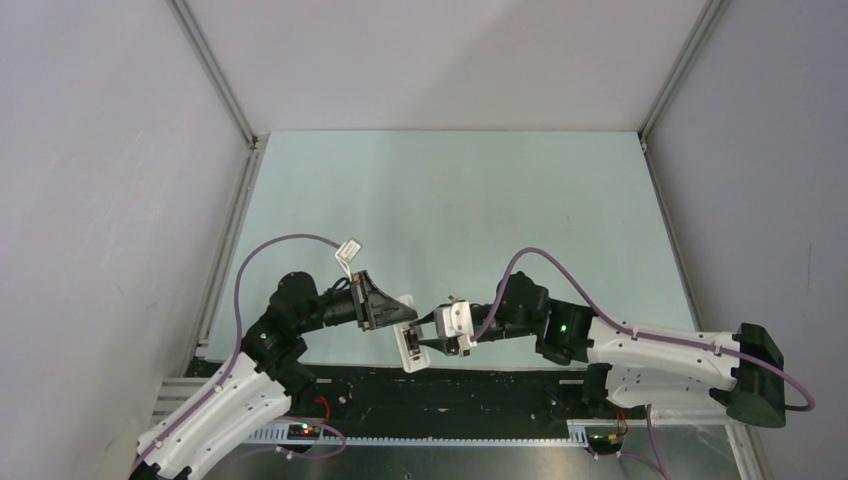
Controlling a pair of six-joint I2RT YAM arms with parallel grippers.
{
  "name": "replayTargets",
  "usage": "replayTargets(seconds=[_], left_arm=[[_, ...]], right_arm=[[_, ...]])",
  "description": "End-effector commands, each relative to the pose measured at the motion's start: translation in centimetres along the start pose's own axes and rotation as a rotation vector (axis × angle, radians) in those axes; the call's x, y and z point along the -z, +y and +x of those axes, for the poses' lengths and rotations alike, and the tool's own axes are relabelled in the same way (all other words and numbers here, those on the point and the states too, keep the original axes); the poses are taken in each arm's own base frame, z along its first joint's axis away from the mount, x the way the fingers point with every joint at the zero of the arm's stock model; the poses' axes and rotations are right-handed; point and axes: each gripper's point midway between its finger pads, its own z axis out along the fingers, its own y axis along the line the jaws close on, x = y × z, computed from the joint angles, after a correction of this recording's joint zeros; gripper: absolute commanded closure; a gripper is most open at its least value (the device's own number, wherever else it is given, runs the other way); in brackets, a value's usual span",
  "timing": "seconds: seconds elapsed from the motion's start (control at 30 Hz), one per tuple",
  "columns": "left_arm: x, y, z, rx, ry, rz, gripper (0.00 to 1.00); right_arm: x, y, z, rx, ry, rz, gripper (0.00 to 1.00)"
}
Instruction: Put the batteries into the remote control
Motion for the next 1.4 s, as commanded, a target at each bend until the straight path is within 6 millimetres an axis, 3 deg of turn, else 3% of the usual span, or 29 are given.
replayTargets(seconds=[0.0,1.37], left_arm=[[0.2,-1.5,-0.2,-0.036,-0.001,0.062,1.0],[0.1,-2.2,-0.7,-0.02,-0.018,0.078,1.0]], right_arm=[[-0.3,0.1,-0.8,0.007,-0.042,-0.015,0.64],[0.3,3.2,2.9,0.004,0.11,-0.127,0.72]])
